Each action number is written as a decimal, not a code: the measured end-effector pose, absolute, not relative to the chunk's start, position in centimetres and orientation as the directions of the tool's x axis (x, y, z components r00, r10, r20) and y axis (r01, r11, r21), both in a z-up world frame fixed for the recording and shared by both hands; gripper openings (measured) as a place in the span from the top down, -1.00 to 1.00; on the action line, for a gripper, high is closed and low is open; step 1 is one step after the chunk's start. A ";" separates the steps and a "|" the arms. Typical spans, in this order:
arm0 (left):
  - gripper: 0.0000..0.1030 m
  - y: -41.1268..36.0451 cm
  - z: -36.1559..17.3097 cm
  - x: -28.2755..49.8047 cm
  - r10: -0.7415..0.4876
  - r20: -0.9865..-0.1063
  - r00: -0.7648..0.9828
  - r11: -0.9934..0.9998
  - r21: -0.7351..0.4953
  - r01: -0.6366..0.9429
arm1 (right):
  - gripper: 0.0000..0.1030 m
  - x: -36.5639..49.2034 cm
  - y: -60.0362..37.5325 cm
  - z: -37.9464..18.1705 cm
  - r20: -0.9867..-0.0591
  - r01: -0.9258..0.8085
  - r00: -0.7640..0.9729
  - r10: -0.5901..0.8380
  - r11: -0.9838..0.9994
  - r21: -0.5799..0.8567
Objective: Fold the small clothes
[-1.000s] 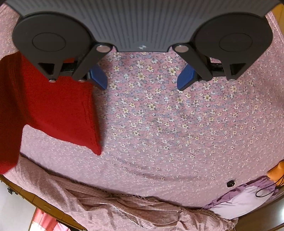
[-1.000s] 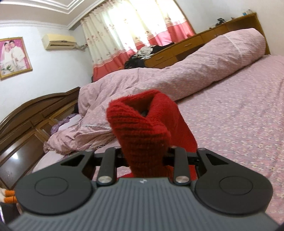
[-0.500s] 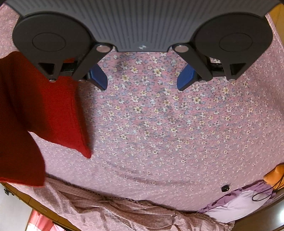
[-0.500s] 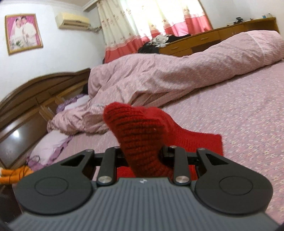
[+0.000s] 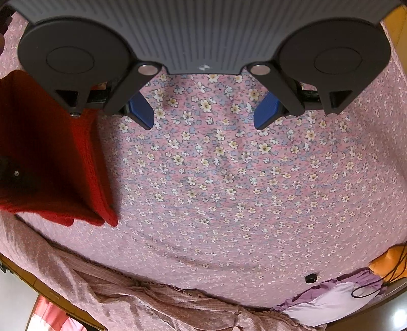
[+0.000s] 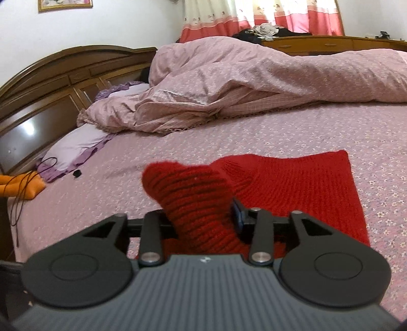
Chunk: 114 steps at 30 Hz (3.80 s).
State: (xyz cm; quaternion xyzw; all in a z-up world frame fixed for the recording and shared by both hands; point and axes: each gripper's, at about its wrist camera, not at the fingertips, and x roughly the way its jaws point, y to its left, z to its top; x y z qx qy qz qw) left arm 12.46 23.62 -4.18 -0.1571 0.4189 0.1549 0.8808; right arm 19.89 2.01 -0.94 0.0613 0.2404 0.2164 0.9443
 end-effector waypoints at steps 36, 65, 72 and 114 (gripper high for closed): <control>-0.72 14.3 6.4 17.0 -0.039 -0.617 0.786 0.975 -0.197 -0.107 | -0.32 14.9 -12.3 0.6 -0.333 -0.168 0.847 0.415 0.803 0.572; 0.46 10.3 0.4 22.1 -0.168 -0.567 0.806 0.974 -0.219 0.049 | -0.32 16.3 -15.3 -4.6 -0.438 -0.013 0.827 0.353 0.790 0.613; 0.53 11.5 2.7 18.5 -0.173 -0.476 0.862 0.959 -0.281 0.038 | -0.32 16.1 -15.2 -4.3 -0.440 -0.012 0.828 0.348 0.795 0.606; 0.03 20.0 -2.6 15.5 -0.078 -0.618 0.782 0.921 -0.345 -0.180 | -0.61 19.7 -11.0 -3.8 -0.425 -0.210 0.696 0.579 0.730 0.651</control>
